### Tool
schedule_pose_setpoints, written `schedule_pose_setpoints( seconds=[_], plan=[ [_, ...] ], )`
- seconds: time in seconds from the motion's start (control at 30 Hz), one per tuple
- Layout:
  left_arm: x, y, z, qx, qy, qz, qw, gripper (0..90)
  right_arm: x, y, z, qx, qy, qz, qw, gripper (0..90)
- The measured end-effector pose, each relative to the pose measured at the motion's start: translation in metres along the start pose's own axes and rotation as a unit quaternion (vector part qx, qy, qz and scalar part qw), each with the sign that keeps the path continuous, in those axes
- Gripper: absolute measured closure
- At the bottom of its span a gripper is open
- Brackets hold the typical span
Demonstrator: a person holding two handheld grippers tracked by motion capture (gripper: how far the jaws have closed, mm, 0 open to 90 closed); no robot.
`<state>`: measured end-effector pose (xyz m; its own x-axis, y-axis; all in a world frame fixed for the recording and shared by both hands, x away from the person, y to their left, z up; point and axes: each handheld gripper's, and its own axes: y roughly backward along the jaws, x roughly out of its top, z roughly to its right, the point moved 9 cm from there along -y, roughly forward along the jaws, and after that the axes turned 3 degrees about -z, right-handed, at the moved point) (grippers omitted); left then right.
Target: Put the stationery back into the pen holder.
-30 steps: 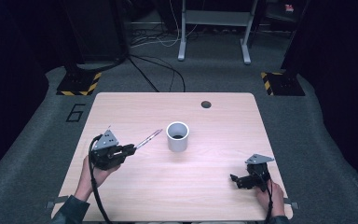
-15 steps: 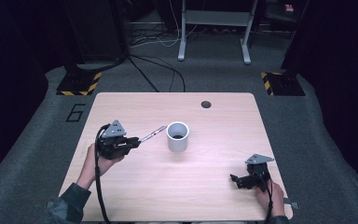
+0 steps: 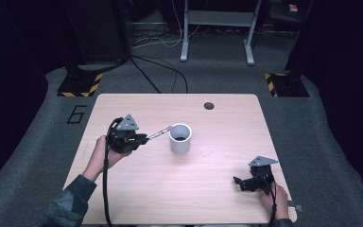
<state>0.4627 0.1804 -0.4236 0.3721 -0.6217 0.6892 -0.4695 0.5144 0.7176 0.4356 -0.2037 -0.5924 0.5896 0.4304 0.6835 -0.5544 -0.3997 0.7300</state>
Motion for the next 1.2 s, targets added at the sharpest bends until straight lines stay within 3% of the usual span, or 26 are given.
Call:
schedule_pose_setpoints(
  seconds=[0.43,1.2],
  plan=[
    [0.014,-0.018,-0.002,-0.011,-0.019,-0.036,0.9991,80.9,0.0,0.0,0.0,0.0,0.0,0.0,1.0,0.0],
    [0.016,-0.049,0.0,-0.028,-0.013,-0.071,0.997,80.9,0.0,0.0,0.0,0.0,0.0,0.0,1.0,0.0]
  ],
)
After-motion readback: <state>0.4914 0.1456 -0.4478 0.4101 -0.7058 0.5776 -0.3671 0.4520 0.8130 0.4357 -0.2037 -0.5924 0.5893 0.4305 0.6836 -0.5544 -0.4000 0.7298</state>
